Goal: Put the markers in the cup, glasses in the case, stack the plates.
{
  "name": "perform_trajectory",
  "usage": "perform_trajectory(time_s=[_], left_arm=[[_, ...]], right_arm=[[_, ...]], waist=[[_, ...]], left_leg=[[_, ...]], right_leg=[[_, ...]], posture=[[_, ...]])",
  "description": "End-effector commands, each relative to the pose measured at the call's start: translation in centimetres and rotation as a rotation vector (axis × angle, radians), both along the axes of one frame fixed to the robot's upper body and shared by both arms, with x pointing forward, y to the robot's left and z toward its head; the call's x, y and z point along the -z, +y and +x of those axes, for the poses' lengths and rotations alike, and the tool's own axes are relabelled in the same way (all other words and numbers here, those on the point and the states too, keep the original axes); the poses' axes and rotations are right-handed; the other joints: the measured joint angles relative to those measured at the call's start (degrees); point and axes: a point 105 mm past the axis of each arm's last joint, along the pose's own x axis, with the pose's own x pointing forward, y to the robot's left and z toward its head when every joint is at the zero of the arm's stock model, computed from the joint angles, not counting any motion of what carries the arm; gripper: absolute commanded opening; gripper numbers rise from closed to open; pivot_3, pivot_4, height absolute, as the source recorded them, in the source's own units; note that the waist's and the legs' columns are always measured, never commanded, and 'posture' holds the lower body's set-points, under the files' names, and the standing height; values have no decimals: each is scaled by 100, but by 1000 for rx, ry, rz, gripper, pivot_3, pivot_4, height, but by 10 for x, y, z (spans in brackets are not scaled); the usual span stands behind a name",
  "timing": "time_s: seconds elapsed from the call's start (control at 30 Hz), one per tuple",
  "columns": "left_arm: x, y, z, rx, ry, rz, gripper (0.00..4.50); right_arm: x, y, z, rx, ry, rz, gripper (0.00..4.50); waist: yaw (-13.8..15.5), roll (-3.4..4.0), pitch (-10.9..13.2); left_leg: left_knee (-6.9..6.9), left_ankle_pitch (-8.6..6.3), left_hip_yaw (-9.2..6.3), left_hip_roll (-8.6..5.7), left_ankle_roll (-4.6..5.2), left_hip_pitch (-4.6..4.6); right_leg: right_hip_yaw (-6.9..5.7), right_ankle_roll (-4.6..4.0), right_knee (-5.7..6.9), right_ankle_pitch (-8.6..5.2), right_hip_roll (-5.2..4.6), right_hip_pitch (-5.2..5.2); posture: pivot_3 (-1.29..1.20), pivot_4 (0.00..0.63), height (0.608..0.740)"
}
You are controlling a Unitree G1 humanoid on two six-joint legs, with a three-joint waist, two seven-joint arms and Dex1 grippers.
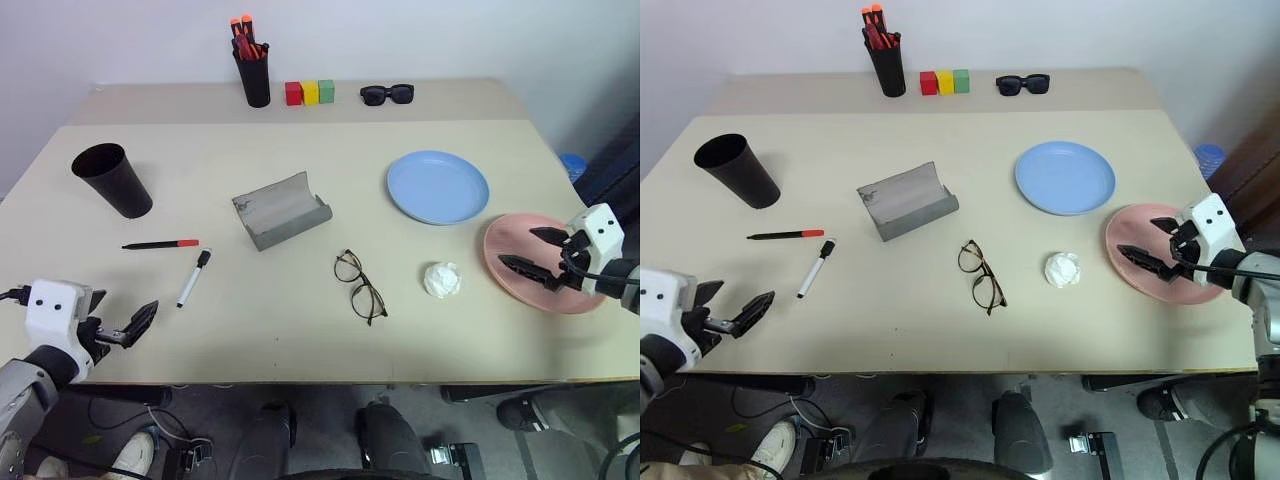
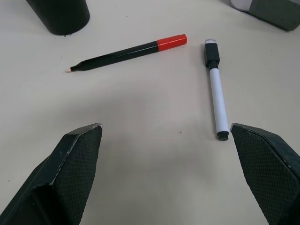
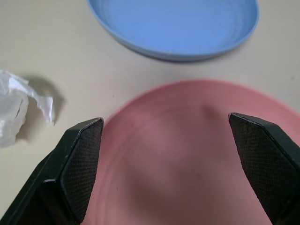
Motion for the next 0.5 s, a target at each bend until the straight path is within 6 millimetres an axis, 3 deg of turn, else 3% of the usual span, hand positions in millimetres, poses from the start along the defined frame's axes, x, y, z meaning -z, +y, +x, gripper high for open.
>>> perform_trajectory(time_s=[0.03,0.5], left_arm=[[-13,0,0,-2,-54,16,4500],[-12,-1,5,-9,-66,9,4500]], right_arm=[[-11,4,3,-19,-41,-10,4341],[-12,7,4,-29,-46,-7,4341]], waist=[[3,0,0],[5,0,0]], left_leg=[[-1,0,0,0,0,0],[1,0,1,-1,0,0]], right_leg=[[0,0,0,0,0,0],[0,0,0,0,0,0]], posture=[[0,150,740],[0,150,740]])
